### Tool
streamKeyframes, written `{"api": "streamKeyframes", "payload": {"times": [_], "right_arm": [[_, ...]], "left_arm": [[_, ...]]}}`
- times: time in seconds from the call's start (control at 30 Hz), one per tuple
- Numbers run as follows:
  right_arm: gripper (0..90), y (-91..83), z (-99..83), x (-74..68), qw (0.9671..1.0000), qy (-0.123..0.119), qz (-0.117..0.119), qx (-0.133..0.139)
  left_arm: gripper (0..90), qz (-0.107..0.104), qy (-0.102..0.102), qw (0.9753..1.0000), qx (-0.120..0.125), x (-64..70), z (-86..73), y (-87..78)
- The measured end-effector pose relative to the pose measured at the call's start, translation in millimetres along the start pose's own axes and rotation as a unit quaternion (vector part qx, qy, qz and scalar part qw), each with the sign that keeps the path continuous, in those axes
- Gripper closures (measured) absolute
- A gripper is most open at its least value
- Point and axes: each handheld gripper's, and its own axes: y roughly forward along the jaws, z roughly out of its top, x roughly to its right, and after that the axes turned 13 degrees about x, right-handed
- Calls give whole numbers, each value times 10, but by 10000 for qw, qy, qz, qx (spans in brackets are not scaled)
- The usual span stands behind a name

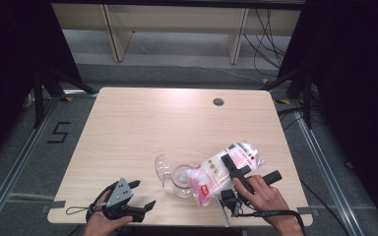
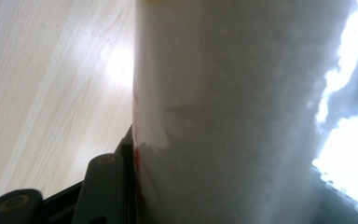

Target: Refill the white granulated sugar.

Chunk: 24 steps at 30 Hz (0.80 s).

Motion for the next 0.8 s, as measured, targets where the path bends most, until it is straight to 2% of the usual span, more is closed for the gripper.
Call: {"api": "streamKeyframes", "payload": {"times": [0.1,0.13,0.2,0.27,0.37,0.4,0.43,0.47,0.53,0.6,0.7,0.8], "right_arm": [[503,-23,-33,0,10000,-47,5,-28],[503,-41,-45,-27,9998,155,-12,-90],[503,-61,-49,-15,9999,11,29,-107],[503,-67,-45,10,9999,-165,-11,-8],[504,-82,-38,9,9999,-125,-28,15],[504,-97,-30,-7,10000,-9,8,-94],[504,-92,-24,-14,10000,13,-20,-63],[504,-82,-18,7,9999,-119,-3,8],[505,-90,-6,-3,10000,-27,-16,-35],[505,-83,7,12,10000,-67,-6,17],[506,-75,18,-4,10000,29,-14,-6],[507,-62,32,-4,10000,-25,5,20]], "left_arm": [[153,-6,-1,10000,15,-1,-1,2],[153,-6,-6,10000,18,-1,-1,3],[153,-5,-9,10000,18,-1,-2,2],[153,-1,-13,10000,26,-1,-1,2],[153,0,-34,10000,45,0,-2,4],[153,10,-25,10000,17,1,0,0],[153,10,-26,10000,13,2,-1,1],[153,15,-23,10000,11,3,-1,2],[153,9,-28,10000,18,1,-1,2],[152,61,-217,9997,54,22,-9,6],[153,48,-179,9998,51,17,-9,5],[153,42,-164,9999,34,18,-7,4]]}}
